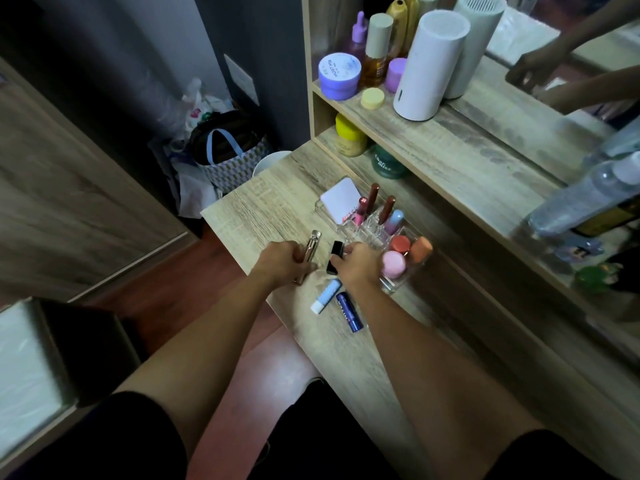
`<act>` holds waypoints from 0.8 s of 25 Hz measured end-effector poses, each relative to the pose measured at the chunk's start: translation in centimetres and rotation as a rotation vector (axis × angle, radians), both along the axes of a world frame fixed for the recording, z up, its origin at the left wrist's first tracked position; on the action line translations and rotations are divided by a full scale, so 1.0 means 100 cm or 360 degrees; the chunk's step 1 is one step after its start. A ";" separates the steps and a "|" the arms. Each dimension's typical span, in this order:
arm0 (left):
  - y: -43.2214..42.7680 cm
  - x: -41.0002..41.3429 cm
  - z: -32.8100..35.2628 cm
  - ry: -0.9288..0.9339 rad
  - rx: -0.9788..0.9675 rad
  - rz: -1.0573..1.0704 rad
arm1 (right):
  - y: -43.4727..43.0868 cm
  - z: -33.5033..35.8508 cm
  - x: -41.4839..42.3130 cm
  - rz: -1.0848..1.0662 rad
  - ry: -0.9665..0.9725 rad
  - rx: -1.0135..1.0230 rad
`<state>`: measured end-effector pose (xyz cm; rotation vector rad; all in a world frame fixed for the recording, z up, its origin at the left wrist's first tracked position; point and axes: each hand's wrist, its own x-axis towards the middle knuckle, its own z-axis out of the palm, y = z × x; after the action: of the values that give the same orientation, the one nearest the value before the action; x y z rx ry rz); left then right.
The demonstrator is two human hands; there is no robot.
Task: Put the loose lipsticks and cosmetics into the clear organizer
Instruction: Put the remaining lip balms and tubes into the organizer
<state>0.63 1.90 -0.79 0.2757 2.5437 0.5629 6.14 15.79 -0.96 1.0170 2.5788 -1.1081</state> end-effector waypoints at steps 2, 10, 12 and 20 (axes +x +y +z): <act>0.007 -0.001 -0.004 0.0058 0.0023 0.0034 | -0.003 0.000 -0.002 -0.0039 0.0019 0.0028; 0.005 -0.016 -0.002 -0.0039 0.0341 0.0219 | -0.005 0.008 -0.002 -0.0019 -0.0036 0.0033; 0.001 -0.021 0.011 -0.0161 0.0657 0.0361 | -0.002 0.015 0.005 -0.0087 0.0141 -0.0120; 0.046 -0.038 0.073 -0.0116 0.1148 -0.0040 | 0.046 0.036 0.038 -0.0538 0.0753 -0.0199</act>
<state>-3.21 6.51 6.52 0.5199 2.1700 1.4370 9.96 20.40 2.61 1.3293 2.6879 -1.7592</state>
